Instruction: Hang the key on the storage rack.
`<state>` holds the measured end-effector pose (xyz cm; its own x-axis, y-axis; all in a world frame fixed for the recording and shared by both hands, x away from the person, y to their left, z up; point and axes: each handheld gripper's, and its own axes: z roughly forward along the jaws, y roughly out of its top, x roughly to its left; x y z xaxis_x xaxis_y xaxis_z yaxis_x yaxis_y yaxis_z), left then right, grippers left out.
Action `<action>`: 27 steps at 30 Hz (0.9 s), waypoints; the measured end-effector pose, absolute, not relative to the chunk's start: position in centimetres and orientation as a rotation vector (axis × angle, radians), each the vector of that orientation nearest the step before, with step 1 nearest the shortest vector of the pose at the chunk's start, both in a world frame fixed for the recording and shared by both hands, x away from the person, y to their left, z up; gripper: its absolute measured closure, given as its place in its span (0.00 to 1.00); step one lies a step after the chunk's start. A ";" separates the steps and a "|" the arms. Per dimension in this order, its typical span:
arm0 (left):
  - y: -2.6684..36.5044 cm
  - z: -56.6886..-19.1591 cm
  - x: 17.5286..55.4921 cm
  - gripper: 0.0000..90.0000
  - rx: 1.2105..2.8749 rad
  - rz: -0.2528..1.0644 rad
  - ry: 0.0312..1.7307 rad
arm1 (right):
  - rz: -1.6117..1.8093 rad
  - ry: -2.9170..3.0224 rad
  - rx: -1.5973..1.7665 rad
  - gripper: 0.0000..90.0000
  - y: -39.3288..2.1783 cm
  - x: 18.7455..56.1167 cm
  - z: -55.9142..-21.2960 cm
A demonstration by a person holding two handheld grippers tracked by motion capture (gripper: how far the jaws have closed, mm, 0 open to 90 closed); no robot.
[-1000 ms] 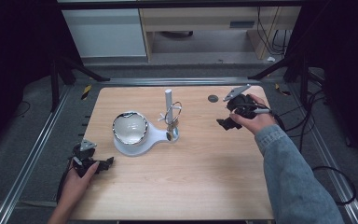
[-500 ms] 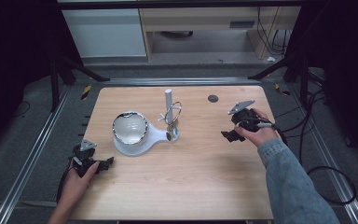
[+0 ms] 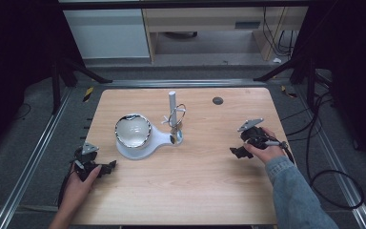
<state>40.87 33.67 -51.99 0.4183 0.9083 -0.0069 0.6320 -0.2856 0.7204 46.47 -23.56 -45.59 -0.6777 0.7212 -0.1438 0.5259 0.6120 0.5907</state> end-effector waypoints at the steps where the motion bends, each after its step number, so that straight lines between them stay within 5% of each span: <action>1: 33.7 -52.0 40.9 0.00 2.024 0.545 1.300 | 0.734 2.471 0.999 0.10 -23.6 46.5 -45.6; 27: 33.7 -52.0 40.9 0.00 2.024 0.545 1.300 | 0.895 2.293 1.239 0.03 -27.1 47.0 -50.3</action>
